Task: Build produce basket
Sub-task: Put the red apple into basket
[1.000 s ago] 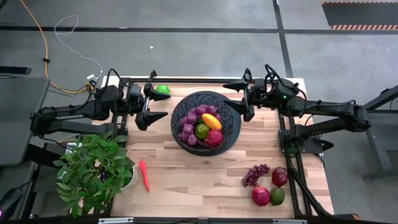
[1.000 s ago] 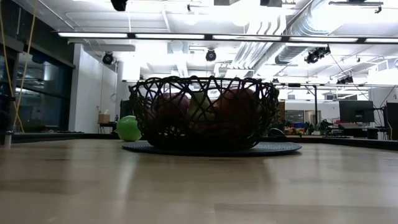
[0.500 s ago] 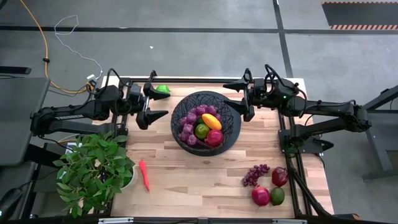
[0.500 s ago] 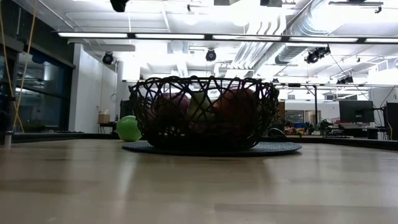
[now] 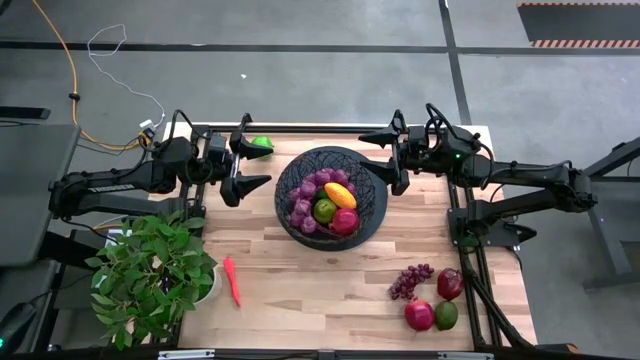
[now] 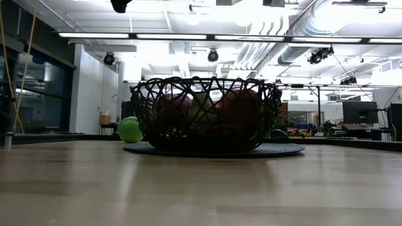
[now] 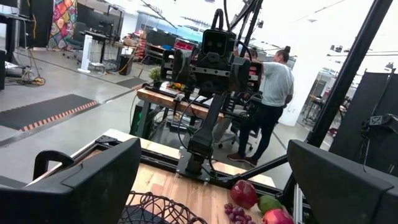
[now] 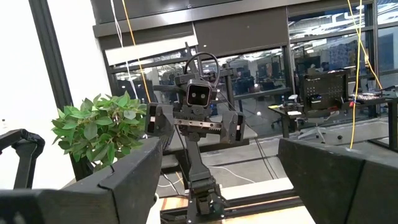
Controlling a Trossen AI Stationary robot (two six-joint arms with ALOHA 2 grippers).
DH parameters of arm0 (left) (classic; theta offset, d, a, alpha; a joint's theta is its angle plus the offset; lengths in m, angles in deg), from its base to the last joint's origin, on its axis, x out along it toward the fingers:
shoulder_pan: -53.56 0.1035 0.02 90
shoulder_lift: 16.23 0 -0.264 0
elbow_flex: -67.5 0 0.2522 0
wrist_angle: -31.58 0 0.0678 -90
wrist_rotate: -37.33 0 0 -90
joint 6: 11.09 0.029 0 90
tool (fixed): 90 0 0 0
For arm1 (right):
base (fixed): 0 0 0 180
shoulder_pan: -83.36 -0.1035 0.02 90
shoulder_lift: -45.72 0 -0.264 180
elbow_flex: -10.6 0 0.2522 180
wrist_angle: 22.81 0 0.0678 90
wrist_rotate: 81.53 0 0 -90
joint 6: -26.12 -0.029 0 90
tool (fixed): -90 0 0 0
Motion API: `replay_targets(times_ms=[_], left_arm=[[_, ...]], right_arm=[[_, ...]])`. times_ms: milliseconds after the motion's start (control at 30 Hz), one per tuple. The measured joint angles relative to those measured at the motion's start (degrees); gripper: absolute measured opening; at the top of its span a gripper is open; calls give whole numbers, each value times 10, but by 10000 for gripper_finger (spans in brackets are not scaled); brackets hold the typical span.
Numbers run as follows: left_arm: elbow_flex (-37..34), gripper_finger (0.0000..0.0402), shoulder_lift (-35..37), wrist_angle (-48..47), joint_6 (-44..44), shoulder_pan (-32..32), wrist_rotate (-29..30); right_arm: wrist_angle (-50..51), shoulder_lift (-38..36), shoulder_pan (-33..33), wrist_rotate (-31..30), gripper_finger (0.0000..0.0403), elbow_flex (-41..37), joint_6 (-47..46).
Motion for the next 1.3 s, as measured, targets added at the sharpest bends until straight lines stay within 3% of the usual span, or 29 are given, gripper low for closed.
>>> replay_targets(times_ms=[933,1067,1167,1300], left_arm=[[0,390,0,0,0,0,0],[0,390,0,0,0,0,0],[0,390,0,0,0,0,0],[0,390,0,0,-1,0,0]], right_arm=[[0,0,0,1,305,0,0],[4,0,0,14,305,0,-44],[88,0,3,32,305,23,-101],[359,4,-1,36,305,91,-160]])
